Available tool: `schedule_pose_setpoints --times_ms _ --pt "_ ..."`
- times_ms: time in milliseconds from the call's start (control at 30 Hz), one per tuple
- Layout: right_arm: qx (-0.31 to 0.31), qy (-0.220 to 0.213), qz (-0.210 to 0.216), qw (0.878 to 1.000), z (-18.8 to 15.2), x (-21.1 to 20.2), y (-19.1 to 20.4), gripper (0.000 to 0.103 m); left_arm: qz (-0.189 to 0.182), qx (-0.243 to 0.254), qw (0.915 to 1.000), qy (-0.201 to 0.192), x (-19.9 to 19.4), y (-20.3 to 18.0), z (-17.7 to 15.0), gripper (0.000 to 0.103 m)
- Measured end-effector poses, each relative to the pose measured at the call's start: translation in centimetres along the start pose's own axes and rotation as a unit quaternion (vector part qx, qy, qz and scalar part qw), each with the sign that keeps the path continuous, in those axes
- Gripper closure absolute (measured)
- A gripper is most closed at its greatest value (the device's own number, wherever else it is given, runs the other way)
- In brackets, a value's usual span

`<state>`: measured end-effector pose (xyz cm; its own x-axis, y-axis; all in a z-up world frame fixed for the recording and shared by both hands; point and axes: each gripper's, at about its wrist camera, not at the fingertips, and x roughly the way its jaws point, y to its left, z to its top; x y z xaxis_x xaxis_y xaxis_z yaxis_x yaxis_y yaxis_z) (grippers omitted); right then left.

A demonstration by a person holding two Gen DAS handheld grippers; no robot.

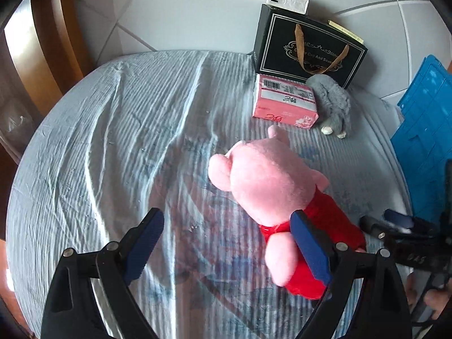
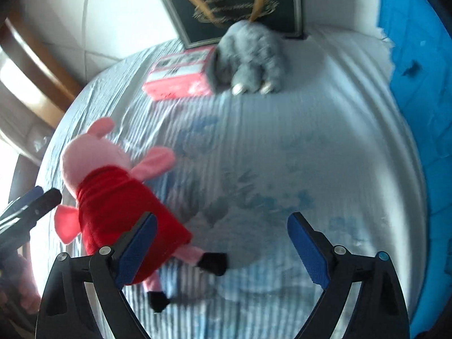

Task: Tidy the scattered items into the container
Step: 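Grasp the Peppa Pig plush with right tool while left tool clamps its head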

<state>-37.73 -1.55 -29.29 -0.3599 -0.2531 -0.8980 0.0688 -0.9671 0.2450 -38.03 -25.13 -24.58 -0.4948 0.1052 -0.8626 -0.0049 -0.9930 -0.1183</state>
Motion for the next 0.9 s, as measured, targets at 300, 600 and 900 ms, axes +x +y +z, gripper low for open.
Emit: schedule_pose_setpoints --times_ms 300,600,900 --pt "-0.036 0.035 0.078 0.996 -2.8 0.5 3.9 0.009 0.031 0.03 0.9988 0.024 0.9 0.4 -1.8 0.011" --pt "-0.032 0.041 0.076 0.996 -5.5 -0.6 6.6 0.007 0.057 0.035 0.9976 -0.016 -1.6 6.2 -0.8 0.011" --pt "0.091 -0.029 0.026 0.995 -8.6 -1.4 10.1 0.001 -0.062 0.256 0.9642 0.027 2.6 5.9 -0.2 0.011"
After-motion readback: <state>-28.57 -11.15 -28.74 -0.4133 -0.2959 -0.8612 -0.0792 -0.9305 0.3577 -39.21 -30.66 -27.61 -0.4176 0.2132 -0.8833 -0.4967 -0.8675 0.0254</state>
